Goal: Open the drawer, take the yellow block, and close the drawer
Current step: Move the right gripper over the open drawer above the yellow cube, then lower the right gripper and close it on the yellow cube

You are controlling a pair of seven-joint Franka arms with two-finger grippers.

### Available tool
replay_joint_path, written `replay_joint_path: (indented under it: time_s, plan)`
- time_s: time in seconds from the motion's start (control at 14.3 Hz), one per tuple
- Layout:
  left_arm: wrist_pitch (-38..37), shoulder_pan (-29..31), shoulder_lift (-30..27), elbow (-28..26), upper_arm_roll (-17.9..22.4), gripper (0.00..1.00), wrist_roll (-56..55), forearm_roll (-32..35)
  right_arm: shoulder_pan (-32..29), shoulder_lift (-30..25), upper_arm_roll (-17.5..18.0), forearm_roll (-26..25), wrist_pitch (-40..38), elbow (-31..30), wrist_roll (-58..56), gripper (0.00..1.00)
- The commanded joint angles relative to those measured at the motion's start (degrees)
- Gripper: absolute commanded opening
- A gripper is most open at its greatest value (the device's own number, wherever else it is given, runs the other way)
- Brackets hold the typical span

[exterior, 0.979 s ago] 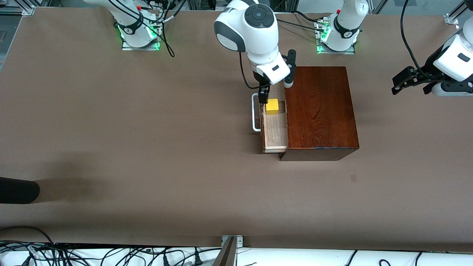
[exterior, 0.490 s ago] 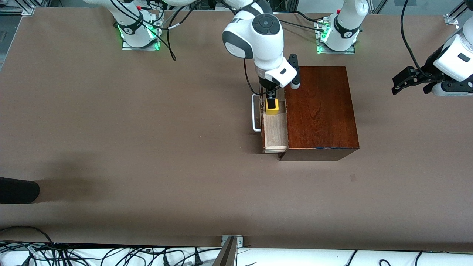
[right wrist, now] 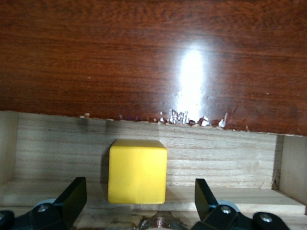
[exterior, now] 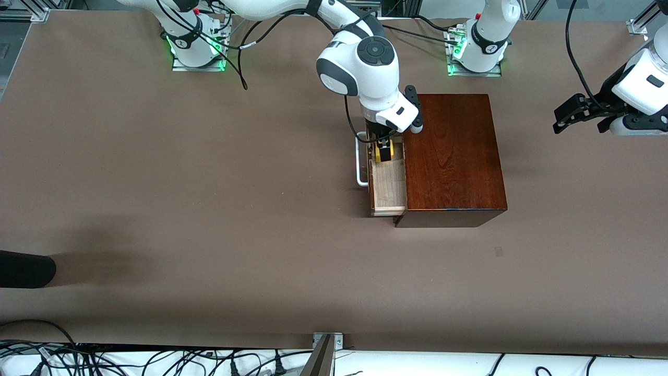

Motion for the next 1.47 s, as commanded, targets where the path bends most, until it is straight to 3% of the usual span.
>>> replay_joint_path:
  time_s: [0.0, 0.42, 0.49, 0.7, 0.91, 0.98, 1.4]
  plan:
    - [-1.27, 0.12, 0.27, 1.45, -0.13, 1.00, -0.27, -1.34, 0.46, 2.36, -0.25, -0.86, -0.21, 2.26, 0.55, 1.00]
    - [-1.27, -0.06, 0.27, 1.45, -0.13, 1.00, -0.36, -1.34, 3.44, 3.68, -3.49, -1.21, 0.22, 2.26, 4.08, 1.00]
    - [-1.27, -0.06, 0.27, 1.45, -0.13, 1.00, -0.36, -1.34, 3.97, 3.77, -4.28, -1.21, 0.66, 2.26, 3.99, 0.92]
    - [-1.27, -0.14, 0.27, 1.45, -0.13, 1.00, -0.36, -1.34, 4.06, 3.77, -4.38, -1.21, 1.02, 2.26, 3.37, 0.46]
    - [-1.27, -0.23, 0.27, 1.45, -0.13, 1.00, -0.36, -1.34, 3.98, 3.60, -4.38, -1.21, 0.76, 2.26, 3.20, 0.07]
    - [-1.27, -0.23, 0.27, 1.45, -0.21, 1.00, -0.36, -1.34, 3.97, 3.16, -4.47, -1.12, 0.15, 2.26, 3.20, 0.00]
    - [-1.27, -0.32, 0.36, 1.45, -0.30, 1.00, -0.54, -1.34, 3.36, -1.85, -4.03, -0.42, -5.63, 4.62, 3.54, 0.00]
